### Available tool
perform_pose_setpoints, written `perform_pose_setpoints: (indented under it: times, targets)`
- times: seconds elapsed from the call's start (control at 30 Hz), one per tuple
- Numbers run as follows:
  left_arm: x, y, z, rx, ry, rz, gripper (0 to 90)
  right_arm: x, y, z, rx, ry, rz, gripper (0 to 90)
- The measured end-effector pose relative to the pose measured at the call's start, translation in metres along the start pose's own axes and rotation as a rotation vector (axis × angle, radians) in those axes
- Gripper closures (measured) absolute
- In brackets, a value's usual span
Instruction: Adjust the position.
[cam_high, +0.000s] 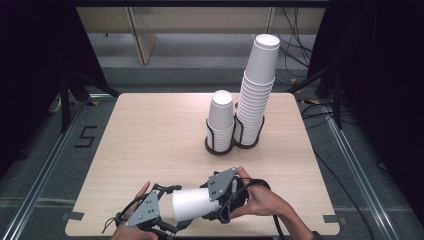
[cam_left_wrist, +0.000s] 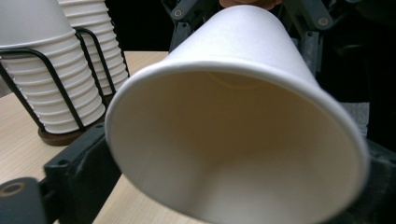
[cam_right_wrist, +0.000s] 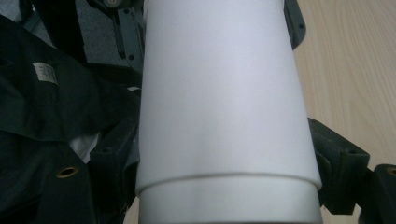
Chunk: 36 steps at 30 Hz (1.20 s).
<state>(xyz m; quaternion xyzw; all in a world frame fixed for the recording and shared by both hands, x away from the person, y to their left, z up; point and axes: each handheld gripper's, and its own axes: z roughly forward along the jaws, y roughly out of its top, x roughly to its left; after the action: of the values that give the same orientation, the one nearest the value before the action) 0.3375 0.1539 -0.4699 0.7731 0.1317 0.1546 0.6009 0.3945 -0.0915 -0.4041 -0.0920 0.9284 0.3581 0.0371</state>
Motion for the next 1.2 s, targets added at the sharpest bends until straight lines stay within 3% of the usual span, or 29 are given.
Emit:
perform_pose_setpoints:
  times: [0.03, 0.1, 0.2, 0.43, 0.5, 0.7, 0.83, 1.07, 1.1, 1.2]
  targets:
    - [0.0, 0.0, 0.001, -0.017, -0.007, 0.002, 2.2, 0.0, 0.001, 0.0, -0.004, 0.003, -0.002, 23.8]
    - [-0.001, 0.001, -0.001, -0.007, 0.001, 0.008, 3.1, 0.0, 0.001, 0.001, -0.009, 0.01, 0.0, 23.8]
    - [-0.001, 0.002, -0.002, -0.02, -0.01, 0.011, 6.3, 0.001, 0.0, 0.001, -0.008, 0.015, 0.03, 23.7]
    - [0.0, 0.004, -0.003, 0.035, -0.04, 0.062, 10.2, 0.002, -0.003, 0.006, 0.027, 0.034, 0.047, 24.2]
    - [-0.001, 0.004, -0.003, 0.046, -0.04, 0.071, 11.3, 0.001, -0.005, 0.01, 0.025, 0.045, 0.029, 24.1]
    - [0.001, 0.005, -0.004, 0.055, -0.023, 0.067, 12.5, 0.002, -0.003, 0.009, 0.075, 0.002, 0.056, 18.1]
    - [0.004, 0.006, -0.006, 0.084, -0.006, 0.039, 12.5, 0.007, 0.005, -0.001, 0.079, -0.066, 0.069, 16.6]
    - [0.002, 0.006, -0.002, 0.154, -0.004, 0.037, 12.8, 0.02, 0.02, 0.003, 0.153, -0.139, 0.015, 17.4]
    - [0.0, 0.007, -0.001, 0.165, -0.002, 0.029, 12.9, 0.021, 0.023, 0.007, 0.196, -0.166, -0.039, 17.5]
    - [-0.001, 0.009, -0.001, 0.173, -0.004, 0.026, 12.9, 0.023, 0.024, 0.01, 0.206, -0.167, -0.047, 17.8]
